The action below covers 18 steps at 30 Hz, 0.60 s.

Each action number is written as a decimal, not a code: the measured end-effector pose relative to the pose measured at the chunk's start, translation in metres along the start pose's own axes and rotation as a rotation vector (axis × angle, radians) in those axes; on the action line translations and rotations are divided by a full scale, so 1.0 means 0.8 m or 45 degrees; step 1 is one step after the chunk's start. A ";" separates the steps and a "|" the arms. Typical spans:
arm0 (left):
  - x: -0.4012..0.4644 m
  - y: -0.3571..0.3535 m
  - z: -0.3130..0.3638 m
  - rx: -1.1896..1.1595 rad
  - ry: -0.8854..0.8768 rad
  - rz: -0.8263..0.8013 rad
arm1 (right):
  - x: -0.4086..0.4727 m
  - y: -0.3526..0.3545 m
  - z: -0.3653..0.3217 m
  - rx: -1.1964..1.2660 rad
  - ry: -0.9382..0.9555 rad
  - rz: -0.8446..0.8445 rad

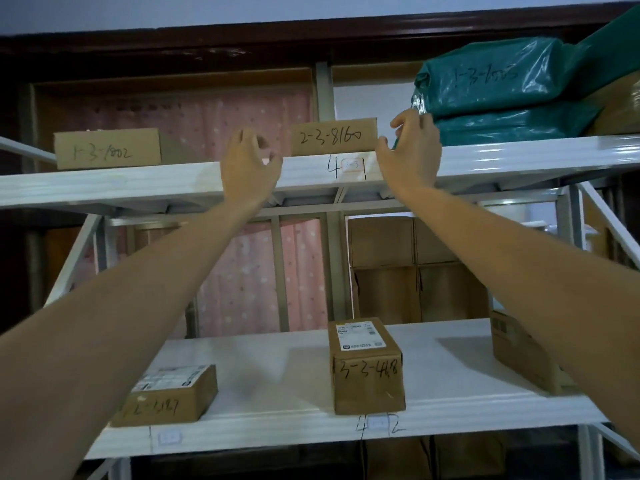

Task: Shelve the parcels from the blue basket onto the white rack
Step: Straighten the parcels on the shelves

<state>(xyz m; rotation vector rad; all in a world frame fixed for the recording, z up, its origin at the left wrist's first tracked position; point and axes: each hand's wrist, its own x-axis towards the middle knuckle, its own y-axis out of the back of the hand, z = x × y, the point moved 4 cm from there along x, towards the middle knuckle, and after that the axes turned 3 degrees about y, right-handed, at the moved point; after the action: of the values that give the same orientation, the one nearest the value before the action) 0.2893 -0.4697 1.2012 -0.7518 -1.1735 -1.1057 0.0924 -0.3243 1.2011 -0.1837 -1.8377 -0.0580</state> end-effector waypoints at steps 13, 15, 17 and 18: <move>-0.173 0.089 -0.263 0.282 0.457 -0.801 | -0.279 -0.144 -0.150 0.307 -0.059 -1.102; -0.203 0.114 -0.298 0.204 0.640 -0.930 | -0.333 -0.167 -0.160 0.321 -0.169 -1.320; -0.235 0.136 -0.335 0.148 0.802 -1.029 | -0.389 -0.179 -0.164 0.370 -0.269 -1.476; -0.251 0.146 -0.354 0.144 0.873 -1.080 | -0.414 -0.181 -0.164 0.395 -0.313 -1.524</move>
<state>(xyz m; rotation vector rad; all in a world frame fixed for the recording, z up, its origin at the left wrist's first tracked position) 0.4906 -0.6352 0.9443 0.2807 -0.9329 -1.7814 0.2812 -0.5169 0.9270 1.1791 -1.9248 -0.5918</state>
